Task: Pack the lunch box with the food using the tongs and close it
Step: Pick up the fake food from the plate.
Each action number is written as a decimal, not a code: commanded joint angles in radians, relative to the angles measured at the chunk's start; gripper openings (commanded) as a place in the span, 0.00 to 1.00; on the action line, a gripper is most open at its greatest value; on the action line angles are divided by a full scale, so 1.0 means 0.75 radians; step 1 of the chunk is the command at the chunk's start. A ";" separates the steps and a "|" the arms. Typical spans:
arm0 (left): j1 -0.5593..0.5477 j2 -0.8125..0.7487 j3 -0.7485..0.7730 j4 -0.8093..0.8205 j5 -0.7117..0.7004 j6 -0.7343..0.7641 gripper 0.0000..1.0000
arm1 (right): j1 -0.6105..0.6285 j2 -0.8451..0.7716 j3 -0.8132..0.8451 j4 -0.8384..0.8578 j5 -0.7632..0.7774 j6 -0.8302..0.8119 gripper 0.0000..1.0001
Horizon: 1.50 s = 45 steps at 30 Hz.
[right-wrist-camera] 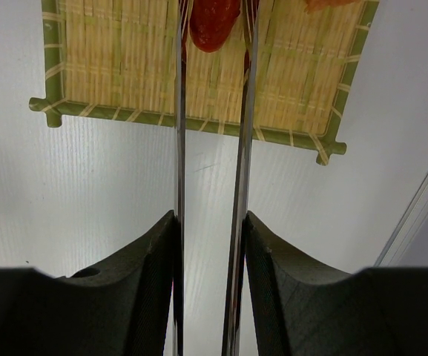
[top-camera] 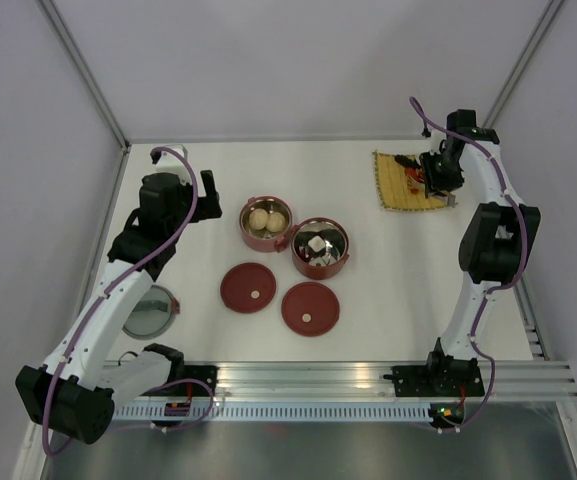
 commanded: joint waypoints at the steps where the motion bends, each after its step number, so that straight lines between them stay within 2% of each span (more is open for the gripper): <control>1: 0.005 0.000 0.031 0.017 0.010 0.017 1.00 | 0.000 0.019 0.054 -0.008 -0.016 -0.012 0.46; 4: 0.005 -0.005 0.031 0.019 0.006 0.017 1.00 | 0.002 0.045 0.060 0.004 0.011 0.009 0.44; 8: 0.005 -0.005 0.031 0.017 0.006 0.015 1.00 | 0.002 0.054 0.074 0.035 0.056 0.051 0.22; 14: 0.005 -0.005 0.033 0.017 0.010 0.017 1.00 | 0.002 -0.012 0.095 0.043 -0.013 0.107 0.03; 23: 0.005 -0.027 0.033 0.017 0.024 0.013 1.00 | 0.014 -0.232 0.040 0.098 -0.056 0.187 0.01; 32: 0.005 -0.054 0.033 0.017 0.036 0.005 1.00 | 0.121 -0.378 0.025 0.059 -0.054 0.240 0.01; 37: 0.005 -0.068 0.033 0.017 0.036 0.003 1.00 | 0.302 -0.525 -0.099 0.057 -0.040 0.279 0.00; 41: 0.005 -0.072 0.035 0.017 0.034 0.001 1.00 | 0.519 -0.702 -0.173 -0.041 0.017 0.330 0.01; 45: 0.005 -0.072 0.035 0.017 0.038 0.001 1.00 | 0.652 -0.858 -0.234 -0.119 0.023 0.419 0.00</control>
